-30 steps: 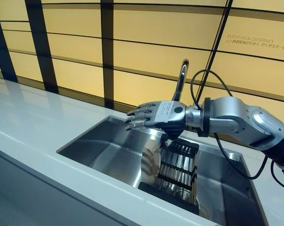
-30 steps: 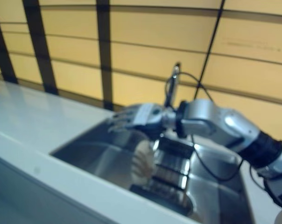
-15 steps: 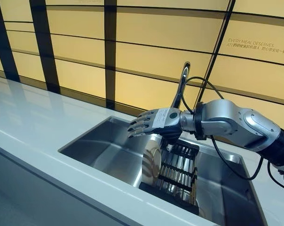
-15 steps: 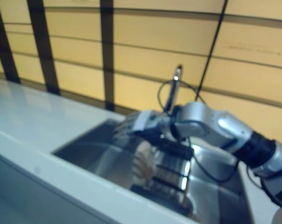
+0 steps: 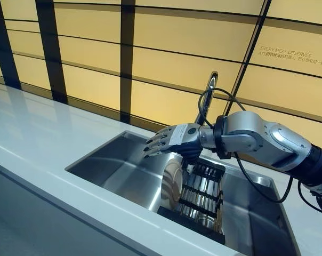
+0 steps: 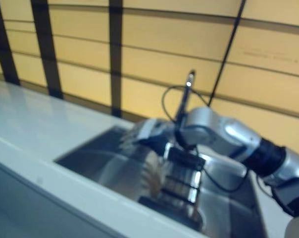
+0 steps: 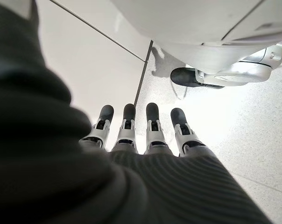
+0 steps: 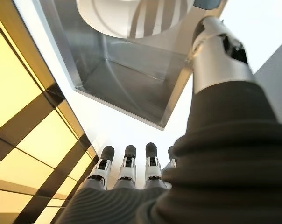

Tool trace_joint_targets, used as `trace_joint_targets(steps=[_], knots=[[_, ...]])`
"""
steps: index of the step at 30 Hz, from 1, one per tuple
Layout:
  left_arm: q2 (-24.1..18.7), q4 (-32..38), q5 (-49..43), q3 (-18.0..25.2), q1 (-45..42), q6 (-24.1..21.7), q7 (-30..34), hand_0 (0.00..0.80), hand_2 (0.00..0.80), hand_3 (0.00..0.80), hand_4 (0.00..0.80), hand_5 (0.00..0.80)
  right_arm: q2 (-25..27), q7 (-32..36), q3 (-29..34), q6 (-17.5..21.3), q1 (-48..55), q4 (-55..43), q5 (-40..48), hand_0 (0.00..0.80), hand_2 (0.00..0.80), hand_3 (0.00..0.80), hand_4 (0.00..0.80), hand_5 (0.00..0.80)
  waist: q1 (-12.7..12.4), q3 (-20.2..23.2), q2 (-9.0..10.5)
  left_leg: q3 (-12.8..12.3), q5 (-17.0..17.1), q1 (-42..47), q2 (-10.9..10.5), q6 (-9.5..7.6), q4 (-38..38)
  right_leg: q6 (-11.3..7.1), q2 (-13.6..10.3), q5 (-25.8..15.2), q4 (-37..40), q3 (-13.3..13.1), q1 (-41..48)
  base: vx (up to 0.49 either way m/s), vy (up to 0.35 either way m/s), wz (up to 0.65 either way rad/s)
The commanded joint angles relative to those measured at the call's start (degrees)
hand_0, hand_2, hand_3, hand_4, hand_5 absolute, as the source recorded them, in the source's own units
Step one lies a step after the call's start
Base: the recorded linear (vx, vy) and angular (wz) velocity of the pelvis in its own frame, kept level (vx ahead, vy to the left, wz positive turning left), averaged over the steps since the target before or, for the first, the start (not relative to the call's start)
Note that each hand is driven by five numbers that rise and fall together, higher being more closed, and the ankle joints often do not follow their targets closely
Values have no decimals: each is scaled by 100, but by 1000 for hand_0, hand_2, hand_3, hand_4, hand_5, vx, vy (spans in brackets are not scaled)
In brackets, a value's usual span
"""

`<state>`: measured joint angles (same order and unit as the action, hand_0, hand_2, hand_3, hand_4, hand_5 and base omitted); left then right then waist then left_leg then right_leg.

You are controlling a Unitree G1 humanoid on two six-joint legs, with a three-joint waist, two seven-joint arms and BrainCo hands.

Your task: Take plates into dishwasher

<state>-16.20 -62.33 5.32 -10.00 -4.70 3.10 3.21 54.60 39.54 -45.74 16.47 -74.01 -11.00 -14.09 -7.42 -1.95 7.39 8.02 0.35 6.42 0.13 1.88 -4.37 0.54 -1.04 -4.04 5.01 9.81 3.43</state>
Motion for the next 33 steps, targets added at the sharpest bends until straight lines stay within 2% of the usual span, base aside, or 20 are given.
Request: trace_joint_targets(steps=[1, 33], knots=[[-45, -224, 28, -32, 183, -81, -63, 0, 0, 0, 0, 0, 35, 0, -327, -313, -652, 384, 165, 0, 0, 0, 0, 0, -222, -9, 226, -421, 76, -164, 208, 123, -5, -362, -229, 276, -1, 130, 301, 0, 0, 0], [-117, -236, -118, -150, 158, -80, -39, 0, 0, 0, 0, 0, -435, 13, -606, 64, -71, 1290, -101, 0, 0, 0, 0, 0, -385, -223, 268, -357, 107, -213, 206, 108, 23, -336, -175, 301, -1, 180, 341, 0, 0, 0]])
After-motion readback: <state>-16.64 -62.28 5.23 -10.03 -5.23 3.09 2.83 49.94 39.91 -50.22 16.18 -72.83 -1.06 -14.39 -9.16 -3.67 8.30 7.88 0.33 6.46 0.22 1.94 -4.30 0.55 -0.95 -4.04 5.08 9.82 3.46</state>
